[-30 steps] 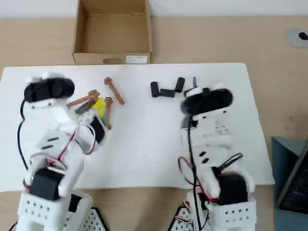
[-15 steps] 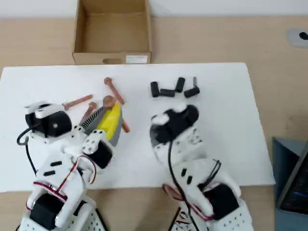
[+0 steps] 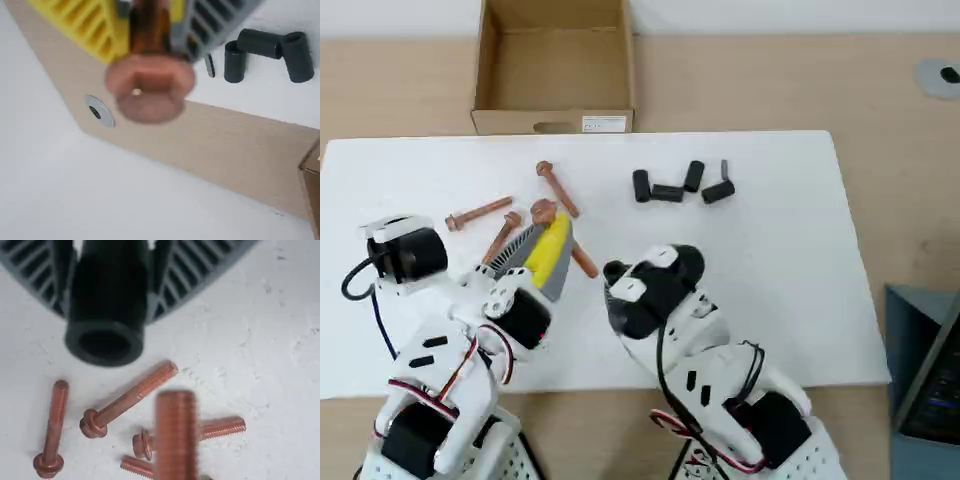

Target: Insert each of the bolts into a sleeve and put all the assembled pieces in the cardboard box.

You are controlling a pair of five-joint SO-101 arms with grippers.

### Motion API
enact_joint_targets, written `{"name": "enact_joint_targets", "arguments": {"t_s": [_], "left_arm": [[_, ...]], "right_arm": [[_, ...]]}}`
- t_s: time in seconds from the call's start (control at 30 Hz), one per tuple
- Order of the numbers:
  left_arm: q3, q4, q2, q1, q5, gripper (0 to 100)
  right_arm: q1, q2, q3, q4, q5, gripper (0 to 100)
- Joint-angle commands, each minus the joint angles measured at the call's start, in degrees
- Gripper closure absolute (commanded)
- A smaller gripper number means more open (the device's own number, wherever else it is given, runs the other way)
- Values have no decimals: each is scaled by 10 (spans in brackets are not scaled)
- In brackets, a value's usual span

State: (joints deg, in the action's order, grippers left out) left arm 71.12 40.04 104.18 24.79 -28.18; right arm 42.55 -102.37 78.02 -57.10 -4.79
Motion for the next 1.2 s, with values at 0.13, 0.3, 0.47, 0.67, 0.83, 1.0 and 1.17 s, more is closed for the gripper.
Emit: {"name": "enact_joint_targets", "arguments": {"t_s": [0.13, 0.3, 0.47, 0.67, 0.83, 1.0, 1.17], "left_arm": [[-10, -15, 4, 24, -3, 999], [5, -16, 4, 19, -3, 999], [15, -28, 4, 18, -3, 998], [40, -67, 4, 17, -3, 998], [45, -64, 4, 17, -1, 998], [47, -49, 4, 17, 1, 998], [47, -19, 4, 18, 1, 998]], "right_arm": [[7, -14, 0, 14, 10, 989], [7, -15, 0, 14, 28, 989], [8, -15, 0, 14, 47, 989], [36, -15, 0, 14, 55, 989], [36, -15, 0, 14, 55, 989], [36, -15, -2, 15, 55, 989], [36, -15, -2, 15, 55, 989]]}}
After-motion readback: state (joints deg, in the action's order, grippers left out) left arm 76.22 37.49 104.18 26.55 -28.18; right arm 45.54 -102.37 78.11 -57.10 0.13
